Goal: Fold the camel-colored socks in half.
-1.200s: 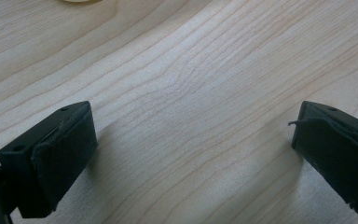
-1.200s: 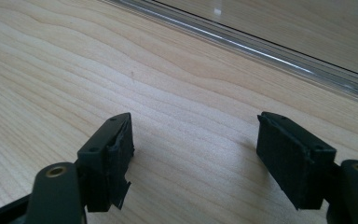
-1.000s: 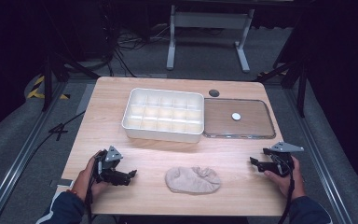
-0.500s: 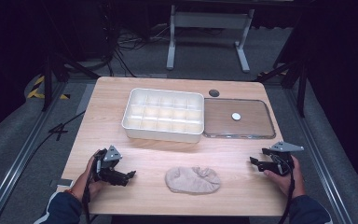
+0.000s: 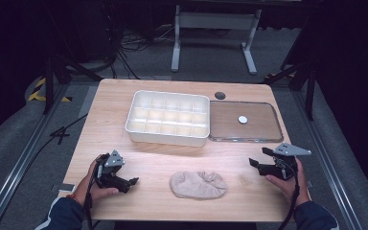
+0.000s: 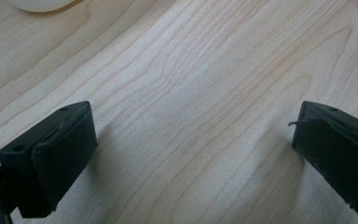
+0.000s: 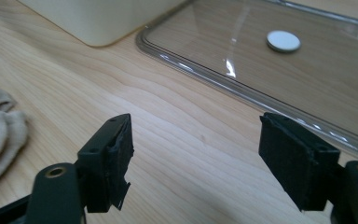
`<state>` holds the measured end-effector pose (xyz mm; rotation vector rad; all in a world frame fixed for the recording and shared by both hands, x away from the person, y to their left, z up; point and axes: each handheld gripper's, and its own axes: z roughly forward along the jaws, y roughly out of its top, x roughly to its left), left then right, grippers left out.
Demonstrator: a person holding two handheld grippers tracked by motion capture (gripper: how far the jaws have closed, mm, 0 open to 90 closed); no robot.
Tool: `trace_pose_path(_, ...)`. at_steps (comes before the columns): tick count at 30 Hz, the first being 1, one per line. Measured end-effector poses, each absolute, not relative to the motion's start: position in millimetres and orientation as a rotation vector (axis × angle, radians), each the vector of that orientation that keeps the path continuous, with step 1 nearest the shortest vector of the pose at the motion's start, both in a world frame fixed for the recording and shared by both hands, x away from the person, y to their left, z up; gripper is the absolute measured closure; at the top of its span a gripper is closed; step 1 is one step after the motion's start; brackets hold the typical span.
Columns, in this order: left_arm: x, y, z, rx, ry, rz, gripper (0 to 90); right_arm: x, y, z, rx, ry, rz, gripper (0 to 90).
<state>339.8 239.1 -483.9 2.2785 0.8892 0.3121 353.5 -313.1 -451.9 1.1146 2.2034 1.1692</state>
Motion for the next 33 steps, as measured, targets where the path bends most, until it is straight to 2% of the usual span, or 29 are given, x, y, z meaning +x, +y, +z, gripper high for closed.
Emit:
trace_pose_path(6,339.8,239.0,-483.8,2.279,0.889,0.313,0.1,345.0,-281.5,-443.7,0.975,2.273,1.216,37.1)
trace_pose_path(13,339.0,238.7,-483.4,2.281,0.897,0.32,0.4,337.8,-251.8,-443.1,0.873,2.361,1.25,40.8)
trace_pose_path(19,338.0,237.1,-482.3,2.281,0.91,0.33,1.5,330.7,-222.9,-443.6,0.769,2.445,1.284,56.7)
trace_pose_path(23,338.8,238.1,-479.1,2.251,0.952,0.344,13.3,319.8,-192.2,-447.5,0.636,2.533,1.284,72.8)
trace_pose_path(27,341.5,241.0,-476.8,2.214,0.976,0.303,20.9,309.6,-168.5,-455.1,0.516,2.606,1.253,82.0)
trace_pose_path(29,340.5,235.7,-475.6,2.203,0.984,0.273,25.5,308.3,-162.3,-459.4,0.489,2.636,1.239,84.5)
trace_pose_path(33,338.3,215.0,-470.3,2.201,0.925,0.254,27.9,311.2,-158.5,-467.5,0.501,2.666,1.223,86.4)
